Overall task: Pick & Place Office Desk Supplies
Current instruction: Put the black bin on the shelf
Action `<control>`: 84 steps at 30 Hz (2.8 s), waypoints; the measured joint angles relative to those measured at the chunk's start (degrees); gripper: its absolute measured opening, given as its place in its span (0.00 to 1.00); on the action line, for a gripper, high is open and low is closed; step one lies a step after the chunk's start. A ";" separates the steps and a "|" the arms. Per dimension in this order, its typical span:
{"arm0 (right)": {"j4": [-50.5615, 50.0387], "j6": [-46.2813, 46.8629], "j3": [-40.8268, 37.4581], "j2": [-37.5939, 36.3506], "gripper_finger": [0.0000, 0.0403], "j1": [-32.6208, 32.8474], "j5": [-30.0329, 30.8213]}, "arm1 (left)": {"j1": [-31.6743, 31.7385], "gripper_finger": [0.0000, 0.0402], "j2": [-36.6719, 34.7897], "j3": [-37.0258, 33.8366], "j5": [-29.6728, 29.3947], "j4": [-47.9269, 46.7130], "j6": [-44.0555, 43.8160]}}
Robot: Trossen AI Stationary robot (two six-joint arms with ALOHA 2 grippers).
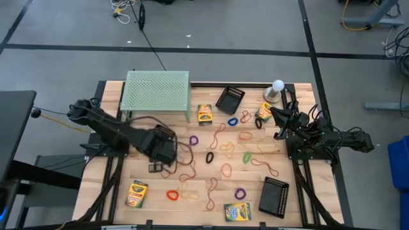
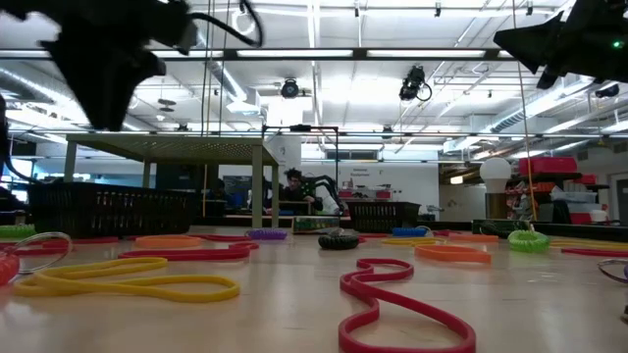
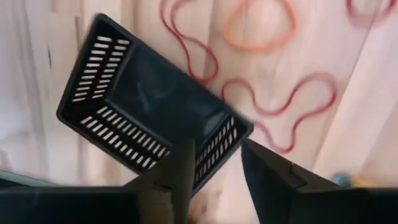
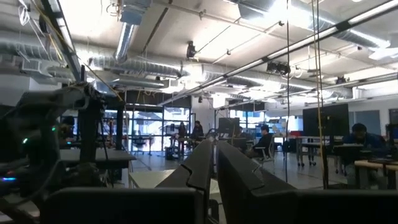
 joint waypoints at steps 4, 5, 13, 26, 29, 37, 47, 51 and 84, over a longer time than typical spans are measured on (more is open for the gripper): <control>-2.97 2.45 0.01 0.00 0.08 0.00 -0.06 | -2.45 0.15 -3.88 -4.63 -0.29 0.68 -0.34; -4.48 2.95 0.01 0.01 0.08 0.01 -0.38 | -2.60 0.09 -5.78 -6.00 0.51 1.69 -0.61; -9.61 5.49 0.00 3.99 0.02 0.02 -1.50 | -2.29 0.02 -24.02 -16.30 -3.68 16.16 -4.64; -1.27 0.84 0.00 16.75 0.01 -0.08 -2.55 | 4.62 0.04 -23.81 -20.32 3.37 18.26 6.05; 4.38 -1.70 0.00 18.88 0.01 -0.11 -2.39 | 4.62 0.12 -20.48 -20.15 6.98 15.94 4.84; 6.28 0.84 0.01 22.36 0.01 -0.11 -2.50 | 1.90 0.36 -12.14 -18.57 9.09 13.80 13.08; 6.15 6.63 0.00 30.02 0.01 -0.10 -2.83 | -1.46 0.40 -8.67 -18.45 8.51 14.86 15.25; 7.14 6.07 0.01 31.51 0.01 -0.10 -2.96 | -1.17 0.39 -8.63 -18.45 6.21 14.94 16.24; 6.97 7.57 0.01 31.52 0.01 -0.10 -4.49 | 1.60 0.16 -5.72 -13.53 10.96 10.90 13.05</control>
